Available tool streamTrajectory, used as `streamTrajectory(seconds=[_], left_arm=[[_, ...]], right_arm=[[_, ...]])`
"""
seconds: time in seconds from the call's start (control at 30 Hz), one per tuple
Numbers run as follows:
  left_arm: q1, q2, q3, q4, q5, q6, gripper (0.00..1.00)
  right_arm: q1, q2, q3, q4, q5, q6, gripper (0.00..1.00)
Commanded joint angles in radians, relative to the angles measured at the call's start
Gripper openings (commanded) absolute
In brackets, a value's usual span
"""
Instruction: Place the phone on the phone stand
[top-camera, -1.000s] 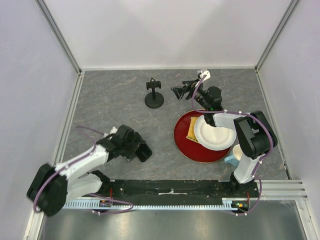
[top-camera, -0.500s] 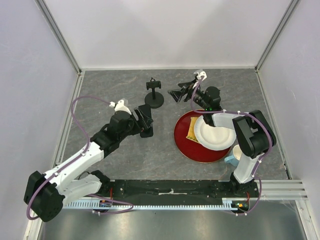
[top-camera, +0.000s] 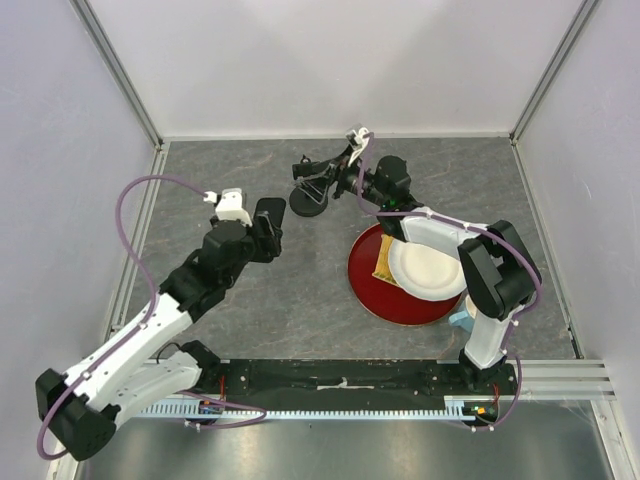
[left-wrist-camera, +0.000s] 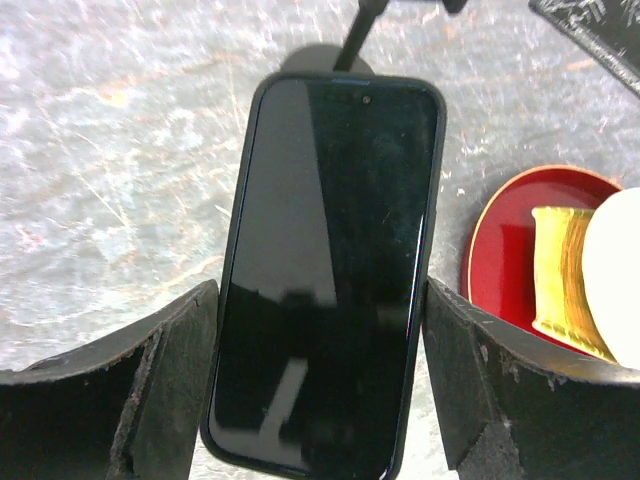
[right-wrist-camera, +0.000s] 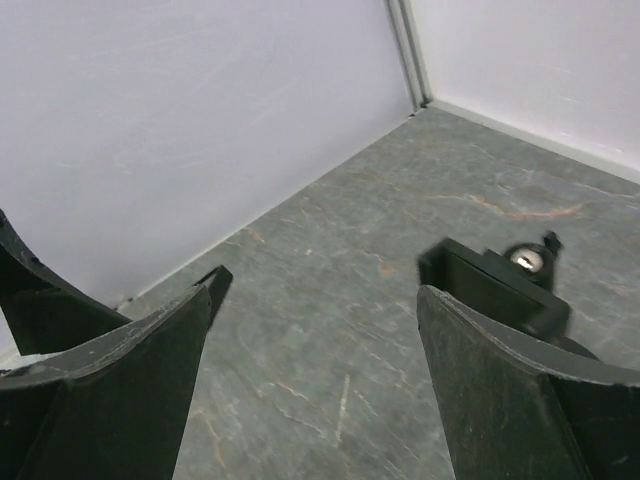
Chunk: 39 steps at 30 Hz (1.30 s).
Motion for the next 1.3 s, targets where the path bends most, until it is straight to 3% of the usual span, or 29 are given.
streamTrajectory(seconds=[0.0, 0.27, 0.47, 0.5, 0.53, 0.57, 0.67, 0.77, 0.87, 0.93, 1.1, 1.2, 1.27], left_arm=[[-0.004, -0.134, 0.069, 0.022, -0.129, 0.094, 0.02], [-0.004, -0.252, 0.044, 0.007, -0.166, 0.117, 0.02], [-0.004, -0.107, 0.061, -0.062, -0.091, 0.06, 0.02], [-0.002, -0.069, 0.107, -0.108, -0.097, -0.013, 0.06], [-0.001, 0.018, 0.139, -0.259, -0.153, -0.064, 0.16], [0.002, 0.057, 0.165, -0.322, -0.173, -0.11, 0.5], [0.037, 0.174, 0.251, -0.554, -0.194, -0.272, 0.82], [0.129, 0.221, 0.249, -0.581, -0.058, -0.309, 0.88], [0.286, 0.252, 0.196, -0.517, 0.148, -0.265, 0.87], [0.338, 0.274, 0.186, -0.463, 0.24, -0.106, 0.84], [0.317, 0.274, 0.172, -0.368, 0.184, 0.286, 0.83], [0.323, 0.309, 0.159, -0.358, 0.11, 0.377, 0.85], [0.323, 0.349, 0.161, -0.349, 0.135, 0.422, 0.86]], right_arm=[[0.061, -0.054, 0.097, -0.146, 0.006, 0.065, 0.89], [0.119, -0.043, 0.186, -0.248, 0.061, 0.196, 0.85], [0.121, -0.063, 0.182, -0.34, 0.156, 0.107, 0.86], [0.119, -0.06, 0.183, -0.349, 0.176, 0.076, 0.87], [0.119, -0.057, 0.186, -0.358, 0.186, 0.062, 0.87], [0.119, -0.054, 0.189, -0.377, 0.195, 0.052, 0.87], [0.109, -0.048, 0.198, -0.404, 0.19, 0.007, 0.89], [0.089, -0.069, 0.172, -0.389, 0.178, -0.011, 0.9], [0.073, -0.095, 0.128, -0.337, 0.154, -0.019, 0.91], [0.07, -0.107, 0.103, -0.314, 0.125, -0.039, 0.91], [0.061, -0.117, 0.07, -0.262, 0.075, -0.08, 0.94], [0.049, -0.127, 0.033, -0.202, 0.042, -0.082, 0.94], [0.038, -0.135, 0.013, -0.142, 0.014, -0.076, 0.95]])
